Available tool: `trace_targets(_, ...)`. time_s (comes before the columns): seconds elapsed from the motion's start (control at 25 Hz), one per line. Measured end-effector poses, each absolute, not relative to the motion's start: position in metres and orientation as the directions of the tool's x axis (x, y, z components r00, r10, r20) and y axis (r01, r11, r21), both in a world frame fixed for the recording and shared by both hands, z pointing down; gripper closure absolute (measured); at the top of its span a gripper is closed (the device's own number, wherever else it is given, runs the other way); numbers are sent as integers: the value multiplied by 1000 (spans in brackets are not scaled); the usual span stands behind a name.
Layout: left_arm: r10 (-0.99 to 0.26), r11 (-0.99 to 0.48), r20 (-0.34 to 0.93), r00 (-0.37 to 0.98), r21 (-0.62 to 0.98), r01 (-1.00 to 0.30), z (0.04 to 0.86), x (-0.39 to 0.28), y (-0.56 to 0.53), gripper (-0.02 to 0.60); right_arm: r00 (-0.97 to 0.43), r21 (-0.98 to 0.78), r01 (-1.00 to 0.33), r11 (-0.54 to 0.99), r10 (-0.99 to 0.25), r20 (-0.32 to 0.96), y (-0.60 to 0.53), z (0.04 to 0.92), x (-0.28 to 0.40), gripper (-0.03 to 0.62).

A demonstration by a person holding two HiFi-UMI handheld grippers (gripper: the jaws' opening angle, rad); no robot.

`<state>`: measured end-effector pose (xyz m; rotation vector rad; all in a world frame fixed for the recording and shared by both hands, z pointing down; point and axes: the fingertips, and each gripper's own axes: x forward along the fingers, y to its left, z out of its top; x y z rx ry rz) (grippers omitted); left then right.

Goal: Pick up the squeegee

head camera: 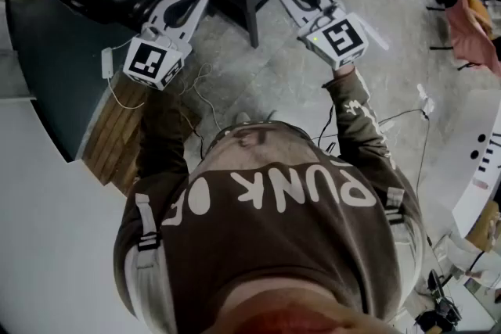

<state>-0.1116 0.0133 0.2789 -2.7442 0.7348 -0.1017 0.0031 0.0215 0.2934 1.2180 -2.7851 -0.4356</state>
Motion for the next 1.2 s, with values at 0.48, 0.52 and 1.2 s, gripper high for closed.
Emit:
trace_targets(0.48,-499,-826,-2,866,-299,-477,280,-112,16,580,-686,262,-711,652,-725,-59,22,293,3,586)
trace_targets(0.52,-499,-827,-2,867,-299,-476,280,-112,16,580,-686,264,-711,652,-725,-56,22,293,3,586)
trace_targets(1.2,-499,-826,0,867,-302,-475,279,-112,18,580,-677,248,-725,643,-731,-82,21,291,7,576)
